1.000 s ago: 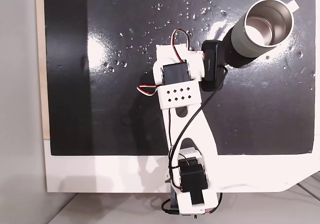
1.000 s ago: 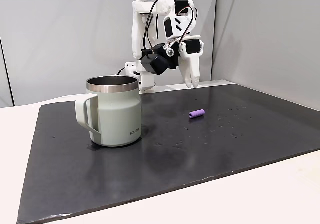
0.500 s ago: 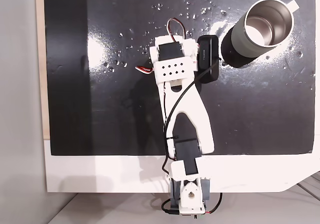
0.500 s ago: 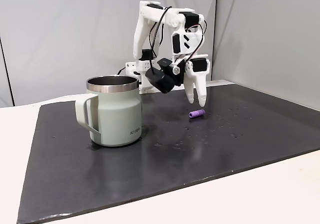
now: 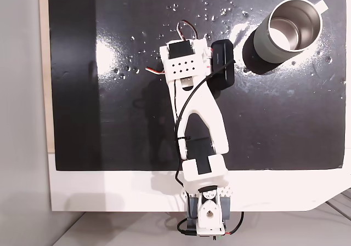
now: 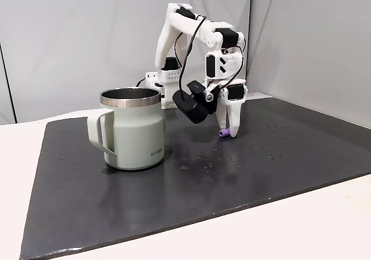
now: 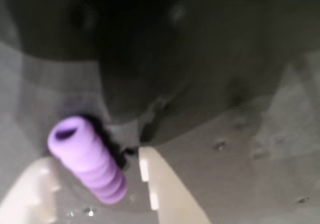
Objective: Grasp a pengrip and put it in the cup.
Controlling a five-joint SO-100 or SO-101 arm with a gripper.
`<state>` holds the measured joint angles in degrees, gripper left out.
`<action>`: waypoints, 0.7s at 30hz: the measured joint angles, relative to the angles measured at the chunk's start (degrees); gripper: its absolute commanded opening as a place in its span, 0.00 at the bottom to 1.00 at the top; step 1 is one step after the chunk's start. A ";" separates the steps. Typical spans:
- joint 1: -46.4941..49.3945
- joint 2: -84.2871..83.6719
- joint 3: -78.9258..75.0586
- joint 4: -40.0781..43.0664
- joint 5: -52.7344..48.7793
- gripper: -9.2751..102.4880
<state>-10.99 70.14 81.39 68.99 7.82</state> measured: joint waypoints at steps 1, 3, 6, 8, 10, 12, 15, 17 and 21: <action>-0.09 0.00 -0.35 0.00 0.00 0.11; -0.09 -0.53 -0.79 -0.09 0.00 0.08; 0.09 -1.23 -0.97 0.00 0.00 0.08; 0.09 -1.32 -0.97 0.00 0.00 0.08; 0.09 -1.32 -0.97 0.00 0.00 0.08; 0.09 -1.32 -0.97 0.35 0.00 0.08; 0.44 -0.09 -0.97 1.93 0.00 0.08; 0.79 2.99 -0.97 3.08 0.00 0.08; 1.67 10.63 -2.99 6.33 0.00 0.08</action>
<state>-9.32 80.77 78.40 75.32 7.82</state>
